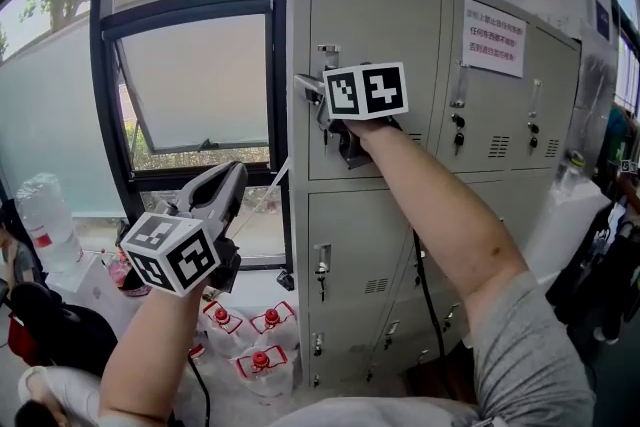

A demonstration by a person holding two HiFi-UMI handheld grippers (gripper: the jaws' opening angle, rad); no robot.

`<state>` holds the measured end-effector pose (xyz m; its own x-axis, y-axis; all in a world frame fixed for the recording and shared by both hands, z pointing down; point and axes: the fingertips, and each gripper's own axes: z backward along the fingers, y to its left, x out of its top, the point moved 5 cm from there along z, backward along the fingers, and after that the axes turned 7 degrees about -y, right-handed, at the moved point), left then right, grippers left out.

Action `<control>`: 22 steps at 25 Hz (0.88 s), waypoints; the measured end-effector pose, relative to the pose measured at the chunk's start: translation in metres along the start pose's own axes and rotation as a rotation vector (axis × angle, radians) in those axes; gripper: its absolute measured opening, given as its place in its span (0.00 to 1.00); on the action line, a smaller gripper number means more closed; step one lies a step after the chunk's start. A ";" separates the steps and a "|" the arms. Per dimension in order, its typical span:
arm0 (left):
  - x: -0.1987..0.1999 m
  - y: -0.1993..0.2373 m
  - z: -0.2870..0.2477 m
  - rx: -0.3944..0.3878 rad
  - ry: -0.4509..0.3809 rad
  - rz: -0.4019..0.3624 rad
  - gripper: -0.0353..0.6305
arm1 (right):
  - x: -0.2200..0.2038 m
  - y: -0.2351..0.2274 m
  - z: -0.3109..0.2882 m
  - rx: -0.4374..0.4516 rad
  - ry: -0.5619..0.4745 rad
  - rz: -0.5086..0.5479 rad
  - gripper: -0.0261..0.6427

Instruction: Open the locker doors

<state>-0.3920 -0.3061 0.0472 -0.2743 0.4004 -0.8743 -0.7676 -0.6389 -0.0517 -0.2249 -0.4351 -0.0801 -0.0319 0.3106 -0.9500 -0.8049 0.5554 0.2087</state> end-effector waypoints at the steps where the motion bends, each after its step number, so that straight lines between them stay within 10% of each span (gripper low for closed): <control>1: 0.001 -0.002 0.001 -0.004 -0.002 -0.005 0.06 | 0.001 0.000 0.001 0.023 -0.003 -0.026 0.34; 13: 0.006 -0.079 -0.010 -0.031 -0.018 -0.045 0.06 | 0.024 0.021 0.084 0.278 -0.073 -0.111 0.33; 22: -0.011 -0.196 0.004 0.106 -0.025 -0.054 0.06 | 0.051 -0.008 0.216 0.554 -0.151 -0.198 0.33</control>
<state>-0.2409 -0.1831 0.0690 -0.2437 0.4493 -0.8595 -0.8384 -0.5430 -0.0462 -0.0920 -0.2565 -0.0802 0.2039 0.2440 -0.9481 -0.3579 0.9200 0.1598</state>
